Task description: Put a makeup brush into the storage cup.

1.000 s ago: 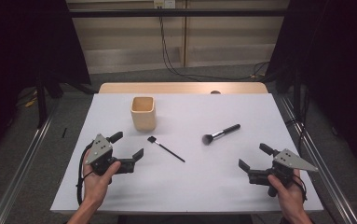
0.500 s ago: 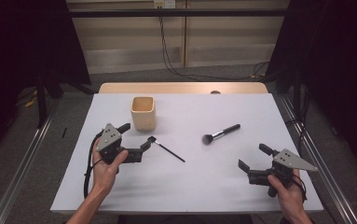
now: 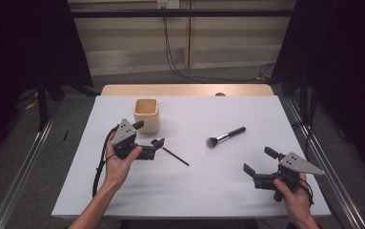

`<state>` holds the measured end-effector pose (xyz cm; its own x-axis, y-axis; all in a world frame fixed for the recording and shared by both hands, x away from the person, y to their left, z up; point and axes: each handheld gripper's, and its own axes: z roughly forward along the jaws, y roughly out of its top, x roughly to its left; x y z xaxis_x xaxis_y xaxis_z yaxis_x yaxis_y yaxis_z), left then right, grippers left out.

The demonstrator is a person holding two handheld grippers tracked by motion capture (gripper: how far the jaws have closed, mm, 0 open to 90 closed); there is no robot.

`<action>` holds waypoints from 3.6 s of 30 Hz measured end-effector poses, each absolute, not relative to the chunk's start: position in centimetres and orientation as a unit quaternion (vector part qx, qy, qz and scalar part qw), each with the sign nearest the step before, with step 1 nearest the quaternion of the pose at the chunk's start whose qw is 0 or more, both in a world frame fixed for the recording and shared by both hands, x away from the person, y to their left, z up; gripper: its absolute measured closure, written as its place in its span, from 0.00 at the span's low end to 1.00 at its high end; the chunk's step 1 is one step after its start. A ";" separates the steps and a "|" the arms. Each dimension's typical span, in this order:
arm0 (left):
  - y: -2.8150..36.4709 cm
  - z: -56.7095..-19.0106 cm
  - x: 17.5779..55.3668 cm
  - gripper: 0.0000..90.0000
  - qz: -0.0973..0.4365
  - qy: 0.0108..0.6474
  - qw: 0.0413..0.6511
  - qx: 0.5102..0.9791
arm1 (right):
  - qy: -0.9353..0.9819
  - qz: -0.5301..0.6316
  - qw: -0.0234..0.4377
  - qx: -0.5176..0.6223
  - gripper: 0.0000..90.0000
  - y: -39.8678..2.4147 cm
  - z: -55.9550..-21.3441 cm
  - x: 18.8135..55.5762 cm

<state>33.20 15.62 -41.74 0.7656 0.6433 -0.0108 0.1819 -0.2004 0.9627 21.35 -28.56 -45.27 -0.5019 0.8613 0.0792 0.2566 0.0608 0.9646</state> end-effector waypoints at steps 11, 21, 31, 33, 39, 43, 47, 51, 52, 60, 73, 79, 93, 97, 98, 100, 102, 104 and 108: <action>13.8 -41.2 34.7 0.03 0.201 0.257 0.558 0.763 | 0.674 0.546 0.278 0.412 0.00 -28.5 -45.2 21.3; 13.0 -42.0 36.0 0.06 0.164 0.245 0.520 0.802 | 0.677 0.546 0.273 0.412 0.00 -28.5 -45.3 21.4; 12.4 -41.5 36.6 0.05 0.144 0.227 0.476 0.837 | 0.681 0.545 0.270 0.409 0.00 -28.4 -45.4 21.4; 12.3 -41.3 36.8 0.05 0.142 0.221 0.471 0.842 | 0.681 0.544 0.269 0.410 0.00 -28.4 -45.4 21.4; 11.7 -40.9 37.0 0.04 0.126 0.212 0.449 0.859 | 0.681 0.544 0.270 0.410 0.00 -28.4 -45.4 21.4; 11.4 -40.6 37.4 0.04 0.120 0.209 0.424 0.873 | 0.683 0.543 0.269 0.408 0.00 -28.4 -45.4 21.4; 11.2 -40.6 37.7 0.04 0.110 0.212 0.408 0.881 | 0.683 0.543 0.268 0.408 0.00 -28.4 -45.4 21.4; 10.8 -40.6 37.9 0.04 0.099 0.206 0.385 0.894 | 0.684 0.543 0.268 0.407 0.00 -28.4 -45.4 21.4; 10.7 -40.7 37.9 0.04 0.098 0.208 0.384 0.894 | 0.685 0.541 0.270 0.407 0.00 -28.4 -45.4 21.4; 10.7 -41.0 38.7 0.06 0.090 0.196 0.337 0.916 | 0.685 0.540 0.270 0.408 0.00 -28.4 -45.4 21.4; 9.9 -41.7 39.1 0.07 0.048 0.170 0.273 0.946 | 0.686 0.540 0.268 0.408 0.00 -28.3 -45.4 21.5; 9.3 -42.3 39.4 0.06 0.034 0.135 0.245 0.959 | 0.688 0.539 0.269 0.405 0.00 -28.3 -45.4 21.4; 8.5 -43.8 40.4 0.17 0.016 0.098 0.203 0.974 | 0.688 0.539 0.267 0.406 0.00 -28.3 -45.5 21.5; 8.6 -44.3 40.9 0.24 0.008 0.096 0.187 0.978 | 0.689 0.539 0.267 0.405 0.00 -28.2 -45.5 21.4; 8.6 -44.3 40.9 0.24 0.008 0.096 0.187 0.978 | 0.689 0.539 0.267 0.405 0.00 -28.2 -45.5 21.4; 8.6 -44.2 41.1 0.25 0.012 0.092 0.182 0.979 | 0.689 0.539 0.266 0.405 0.00 -28.2 -45.5 21.4; 8.3 -44.3 41.2 0.28 0.011 0.085 0.181 0.980 | 0.692 0.537 0.266 0.402 0.00 -28.2 -45.5 21.4; 8.2 -44.2 41.3 0.32 0.009 0.081 0.175 0.981 | 0.692 0.538 0.266 0.402 0.00 -28.2 -45.5 21.4; 8.0 -44.6 41.5 0.34 0.002 0.084 0.169 0.982 | 0.692 0.538 0.267 0.399 0.00 -28.2 -45.5 21.4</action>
